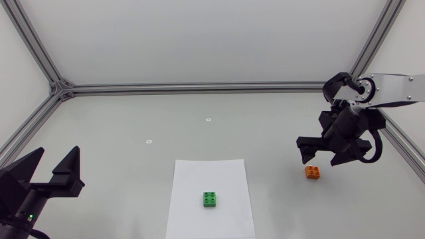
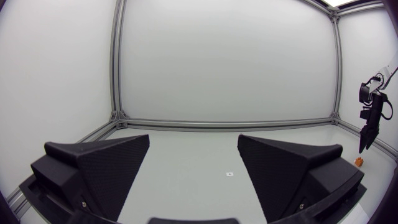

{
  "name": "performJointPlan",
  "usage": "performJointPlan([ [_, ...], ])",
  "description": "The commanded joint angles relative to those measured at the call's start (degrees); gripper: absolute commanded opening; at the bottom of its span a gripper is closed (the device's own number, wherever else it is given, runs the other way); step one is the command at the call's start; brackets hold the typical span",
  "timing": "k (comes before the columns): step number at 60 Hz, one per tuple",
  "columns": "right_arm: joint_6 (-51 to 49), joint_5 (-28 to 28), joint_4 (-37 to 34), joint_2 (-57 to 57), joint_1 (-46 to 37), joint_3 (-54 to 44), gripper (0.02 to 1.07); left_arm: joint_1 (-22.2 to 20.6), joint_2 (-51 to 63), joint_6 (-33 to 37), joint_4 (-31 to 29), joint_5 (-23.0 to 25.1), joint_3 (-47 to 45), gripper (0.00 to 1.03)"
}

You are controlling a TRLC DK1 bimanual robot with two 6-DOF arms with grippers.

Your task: Pick up the orange 2x2 brick with the right arm and stack it on top of the green 2x2 brick in the center

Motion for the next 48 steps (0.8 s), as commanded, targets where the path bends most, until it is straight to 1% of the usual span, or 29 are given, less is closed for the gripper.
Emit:
performJointPlan([
  [1, 0.45, 0.09, 1.01, 2.13, -0.67, -1.90, 1.02, 0.09, -0.45, 0.73, -0.84, 0.23, -2.35, 0.99],
  [8, 0.45, 0.09, 2.59, 3.80, -1.29, -2.52, 1.02, 0.09, -0.45, 0.73, -0.84, 0.23, -2.35, 0.99],
  [18, 0.71, -1.50, 3.03, 5.03, -1.90, -2.69, 1.02, 0.09, -0.45, 0.73, -0.76, 0.23, -2.35, 0.99],
  [30, 0.89, -2.11, 4.26, 7.32, -2.43, -2.95, 1.01, 0.09, -0.45, 0.73, -0.84, 0.23, -2.35, 0.99],
  [34, 1.15, -2.29, 4.53, 7.84, -2.43, -2.87, 0.99, 0.09, -0.45, 0.73, -0.76, 0.23, -2.35, 0.99],
  [38, 1.33, -2.64, 5.14, 8.46, -2.43, -2.78, 0.98, 0.09, -0.45, 0.73, -0.84, 0.23, -2.35, 0.99],
  [41, 1.33, -2.64, 5.32, 9.07, -2.43, -2.69, 0.96, 0.09, -0.45, 0.73, -0.76, 0.23, -2.35, 0.99],
  [45, 1.33, -2.73, 5.41, 9.25, -2.43, -2.78, 0.95, 0.09, -0.45, 0.73, -0.84, 0.23, -2.35, 0.99],
  [48, 1.33, -2.90, 5.49, 9.25, -2.43, -2.87, 0.92, 0.09, -0.45, 0.73, -0.84, 0.23, -2.35, 0.99],
])
